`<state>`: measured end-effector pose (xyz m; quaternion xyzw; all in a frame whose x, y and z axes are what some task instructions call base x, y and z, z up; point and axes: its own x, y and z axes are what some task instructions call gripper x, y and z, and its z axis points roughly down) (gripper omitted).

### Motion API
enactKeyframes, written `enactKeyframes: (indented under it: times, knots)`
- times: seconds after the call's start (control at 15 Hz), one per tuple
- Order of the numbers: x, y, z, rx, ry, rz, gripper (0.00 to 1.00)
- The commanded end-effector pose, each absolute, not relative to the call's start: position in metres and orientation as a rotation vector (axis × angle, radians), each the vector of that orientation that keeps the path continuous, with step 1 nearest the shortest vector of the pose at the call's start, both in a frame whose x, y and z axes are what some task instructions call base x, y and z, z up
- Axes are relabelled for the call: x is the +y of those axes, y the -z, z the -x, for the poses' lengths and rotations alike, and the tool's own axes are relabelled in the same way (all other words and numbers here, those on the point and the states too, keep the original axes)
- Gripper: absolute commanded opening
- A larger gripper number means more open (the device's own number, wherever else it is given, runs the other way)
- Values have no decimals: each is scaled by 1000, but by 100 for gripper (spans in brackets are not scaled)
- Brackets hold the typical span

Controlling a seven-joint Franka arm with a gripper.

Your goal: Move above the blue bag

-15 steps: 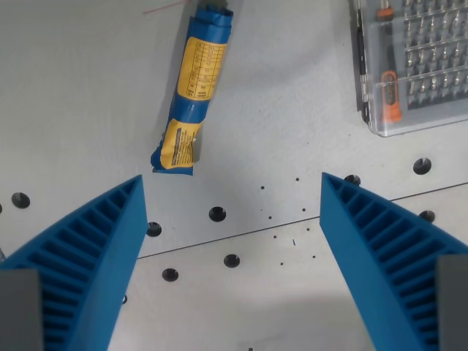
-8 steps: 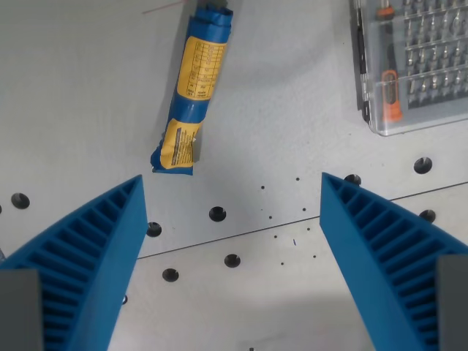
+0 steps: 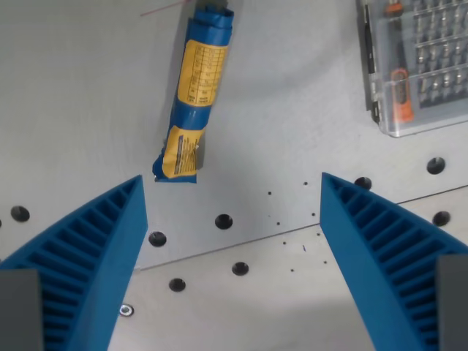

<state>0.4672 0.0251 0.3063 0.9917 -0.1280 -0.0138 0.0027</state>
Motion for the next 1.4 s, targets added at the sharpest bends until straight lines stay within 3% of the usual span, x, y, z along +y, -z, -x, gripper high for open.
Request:
enactKeyframes:
  times: [0.07,1.4]
  knots:
    - [30,-295,-464,-559,-84,-3090,100]
    - [47,-197,-468,-842,-116,-3021,100]
